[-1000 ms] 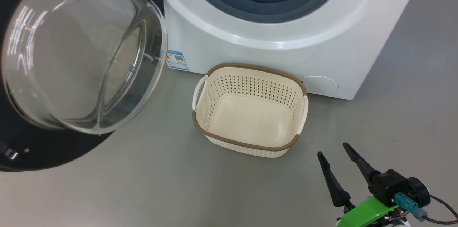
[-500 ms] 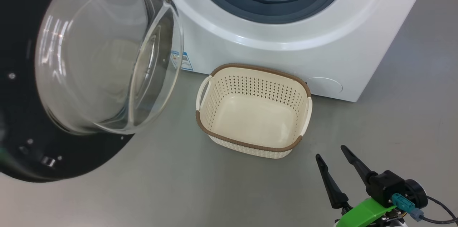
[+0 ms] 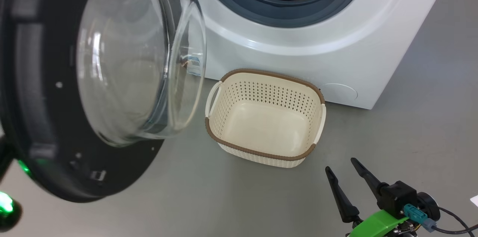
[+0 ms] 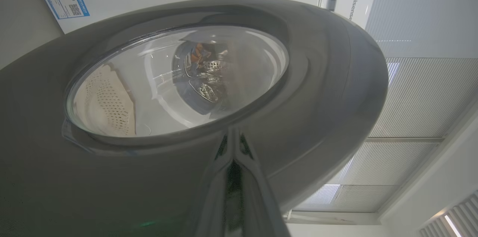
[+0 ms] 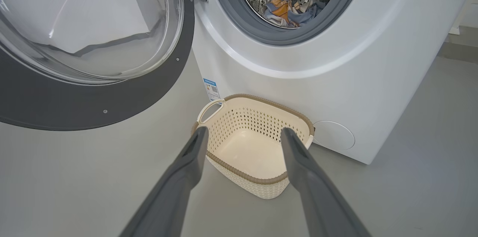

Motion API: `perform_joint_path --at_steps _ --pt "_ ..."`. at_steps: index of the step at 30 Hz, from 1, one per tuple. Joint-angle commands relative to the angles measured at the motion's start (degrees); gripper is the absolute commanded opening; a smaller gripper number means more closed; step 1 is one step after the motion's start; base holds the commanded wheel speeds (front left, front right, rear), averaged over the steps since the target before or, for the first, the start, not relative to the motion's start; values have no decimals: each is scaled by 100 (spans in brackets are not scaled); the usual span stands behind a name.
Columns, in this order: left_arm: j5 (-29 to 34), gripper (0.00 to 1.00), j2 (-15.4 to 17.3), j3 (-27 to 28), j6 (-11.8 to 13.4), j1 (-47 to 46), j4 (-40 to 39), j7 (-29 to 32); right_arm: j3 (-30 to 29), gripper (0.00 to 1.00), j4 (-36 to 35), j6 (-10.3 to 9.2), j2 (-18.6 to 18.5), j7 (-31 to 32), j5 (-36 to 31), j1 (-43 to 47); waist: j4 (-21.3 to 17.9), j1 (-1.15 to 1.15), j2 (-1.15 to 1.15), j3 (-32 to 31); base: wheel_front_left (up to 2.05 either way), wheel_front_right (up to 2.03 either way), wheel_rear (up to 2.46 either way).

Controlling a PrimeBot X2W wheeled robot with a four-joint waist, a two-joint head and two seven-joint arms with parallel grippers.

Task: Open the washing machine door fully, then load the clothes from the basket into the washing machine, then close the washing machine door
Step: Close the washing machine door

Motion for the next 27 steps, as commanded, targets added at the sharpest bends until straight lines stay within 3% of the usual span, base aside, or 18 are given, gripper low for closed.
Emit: perform_joint_path --at_steps 1,13,27 --pt "-73 0 138 -2 50 118 -351 241 175 100 -94 9 37 -44 42 -99 -14 0 0 -7 0 0 0" --pt "-231 0 -482 -468 80 543 -1310 612 194 100 49 9 88 -95 89 -113 -133 0 0 -41 0 0 0" --pt "-117 0 -1236 -1090 -245 738 -1735 285 204 100 264 9 183 -258 145 -167 -781 0 0 -108 0 0 0"
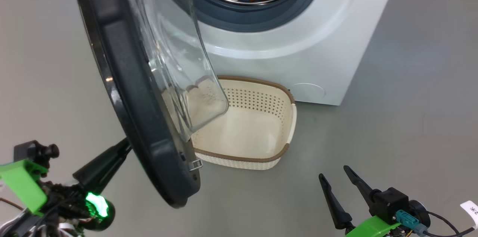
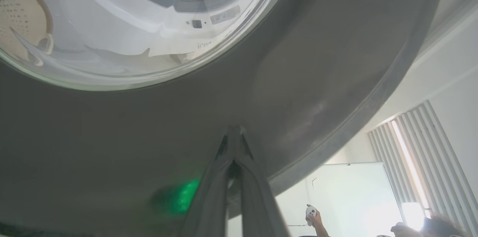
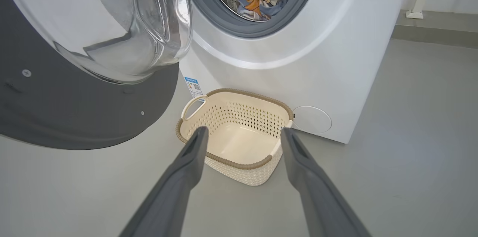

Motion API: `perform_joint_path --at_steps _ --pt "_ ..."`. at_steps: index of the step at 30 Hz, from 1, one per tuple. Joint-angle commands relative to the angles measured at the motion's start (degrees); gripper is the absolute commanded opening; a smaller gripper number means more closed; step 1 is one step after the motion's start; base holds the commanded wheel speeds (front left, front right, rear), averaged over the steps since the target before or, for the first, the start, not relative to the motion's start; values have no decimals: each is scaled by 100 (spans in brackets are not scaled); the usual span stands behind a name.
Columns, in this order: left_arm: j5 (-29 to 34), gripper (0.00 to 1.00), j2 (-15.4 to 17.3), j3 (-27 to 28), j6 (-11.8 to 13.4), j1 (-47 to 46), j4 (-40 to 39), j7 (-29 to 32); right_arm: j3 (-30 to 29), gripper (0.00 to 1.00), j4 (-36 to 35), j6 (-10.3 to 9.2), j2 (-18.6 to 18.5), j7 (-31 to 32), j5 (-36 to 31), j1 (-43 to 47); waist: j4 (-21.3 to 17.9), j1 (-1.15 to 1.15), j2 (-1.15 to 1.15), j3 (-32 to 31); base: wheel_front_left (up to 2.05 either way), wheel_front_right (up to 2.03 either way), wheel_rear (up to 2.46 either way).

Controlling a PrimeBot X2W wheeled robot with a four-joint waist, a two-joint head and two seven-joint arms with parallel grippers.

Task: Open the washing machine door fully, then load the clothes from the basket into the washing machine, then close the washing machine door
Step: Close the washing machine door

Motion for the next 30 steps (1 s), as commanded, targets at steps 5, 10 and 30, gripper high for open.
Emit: perform_joint_path --at_steps 5,10,30 --pt "35 0 7 -98 -286 -42 9 -264 132 100 -77 9 45 -108 105 -171 -524 0 0 43 0 0 0" --pt "12 0 -24 -323 -482 -222 210 -579 88 100 -54 9 58 -142 107 -183 -859 0 0 107 0 0 0" --pt "-106 0 -37 -1072 -739 -1375 685 -1887 84 100 12 9 97 -226 203 -399 -1907 0 0 604 0 0 0"
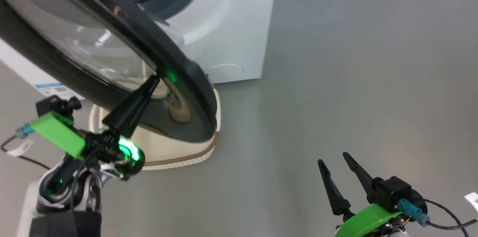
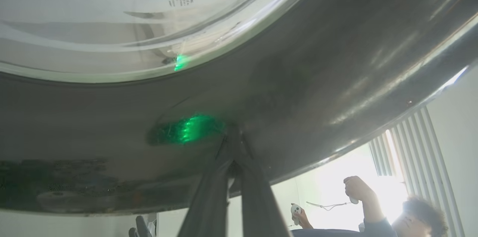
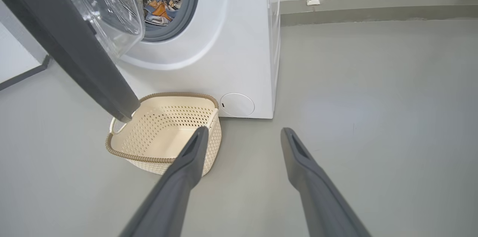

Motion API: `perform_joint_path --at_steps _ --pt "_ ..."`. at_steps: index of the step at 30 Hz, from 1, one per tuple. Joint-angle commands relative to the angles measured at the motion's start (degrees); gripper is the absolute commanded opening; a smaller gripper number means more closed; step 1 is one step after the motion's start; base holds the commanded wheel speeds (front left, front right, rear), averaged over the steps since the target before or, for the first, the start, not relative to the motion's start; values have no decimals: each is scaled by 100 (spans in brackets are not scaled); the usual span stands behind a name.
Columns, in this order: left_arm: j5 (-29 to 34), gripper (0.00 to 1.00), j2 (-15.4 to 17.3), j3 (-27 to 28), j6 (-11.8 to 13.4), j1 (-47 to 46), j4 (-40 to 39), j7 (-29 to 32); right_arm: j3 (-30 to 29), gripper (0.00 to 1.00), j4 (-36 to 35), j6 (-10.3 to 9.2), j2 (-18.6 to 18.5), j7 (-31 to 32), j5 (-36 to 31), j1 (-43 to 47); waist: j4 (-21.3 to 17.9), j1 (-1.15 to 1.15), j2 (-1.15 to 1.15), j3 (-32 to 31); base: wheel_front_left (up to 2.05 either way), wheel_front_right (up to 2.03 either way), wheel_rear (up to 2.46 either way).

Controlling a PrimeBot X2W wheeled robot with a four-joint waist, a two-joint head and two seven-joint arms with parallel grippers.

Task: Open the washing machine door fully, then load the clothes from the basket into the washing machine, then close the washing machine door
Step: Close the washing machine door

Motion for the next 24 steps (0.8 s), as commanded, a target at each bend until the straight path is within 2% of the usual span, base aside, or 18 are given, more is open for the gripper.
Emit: perform_joint_path --at_steps 1,13,24 --pt "-4 0 69 108 -56 -283 -121 -62 153 100 -111 9 26 -66 34 -143 -227 0 0 182 0 0 0" --pt "230 0 69 177 -57 -928 239 -491 188 100 -189 9 28 -75 192 -264 -632 0 0 407 0 0 0" --pt "337 0 69 277 -58 -906 357 -660 99 100 -230 9 29 -76 181 -260 -492 0 0 320 0 0 0"
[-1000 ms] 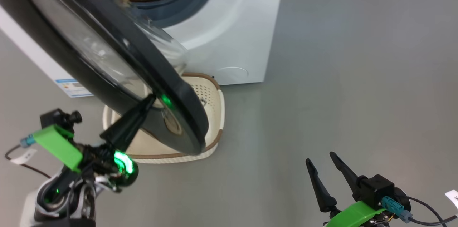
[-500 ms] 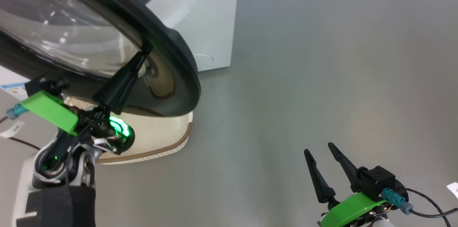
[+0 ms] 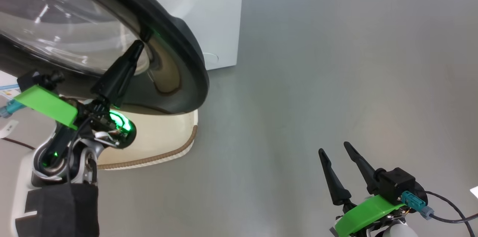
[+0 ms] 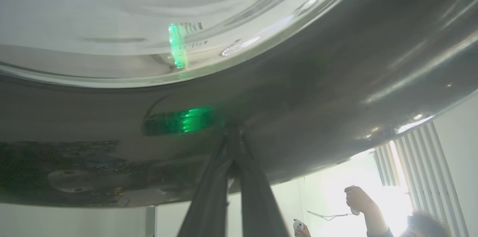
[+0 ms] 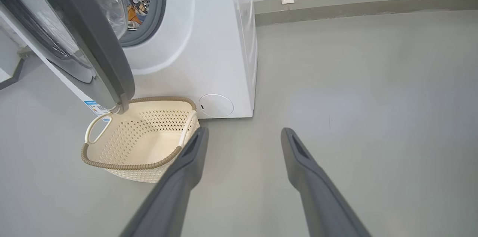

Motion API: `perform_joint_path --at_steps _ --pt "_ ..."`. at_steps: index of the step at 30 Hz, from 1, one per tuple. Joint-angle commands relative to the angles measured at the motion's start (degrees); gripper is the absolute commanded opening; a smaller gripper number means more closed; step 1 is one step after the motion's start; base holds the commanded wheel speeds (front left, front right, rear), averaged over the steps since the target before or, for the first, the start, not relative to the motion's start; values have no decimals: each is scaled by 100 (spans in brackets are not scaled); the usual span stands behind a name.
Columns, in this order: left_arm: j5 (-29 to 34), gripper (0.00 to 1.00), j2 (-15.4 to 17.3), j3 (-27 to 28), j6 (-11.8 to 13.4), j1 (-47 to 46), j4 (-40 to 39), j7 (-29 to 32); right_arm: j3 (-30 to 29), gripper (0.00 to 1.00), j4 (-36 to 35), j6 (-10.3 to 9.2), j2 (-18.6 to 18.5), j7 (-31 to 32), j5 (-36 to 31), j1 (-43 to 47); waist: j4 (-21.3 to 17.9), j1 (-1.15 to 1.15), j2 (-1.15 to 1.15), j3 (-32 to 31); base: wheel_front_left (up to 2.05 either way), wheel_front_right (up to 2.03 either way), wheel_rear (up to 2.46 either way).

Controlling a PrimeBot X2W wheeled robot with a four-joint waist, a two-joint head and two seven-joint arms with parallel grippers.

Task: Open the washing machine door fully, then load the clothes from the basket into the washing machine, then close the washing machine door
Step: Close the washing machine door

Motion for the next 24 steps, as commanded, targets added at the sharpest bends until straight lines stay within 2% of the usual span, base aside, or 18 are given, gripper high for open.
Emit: perform_joint_path --at_steps 1,11,24 --pt "10 0 131 201 -40 4 -129 -41 119 100 -132 9 14 -75 46 -44 92 0 0 -97 0 0 0" --pt "7 0 131 336 -40 610 -286 -376 133 100 -27 9 15 -75 48 77 413 0 0 -623 0 0 0" --pt "193 0 131 538 -40 1505 -488 -1188 129 100 59 9 15 -75 57 394 733 0 0 -1292 0 0 0"
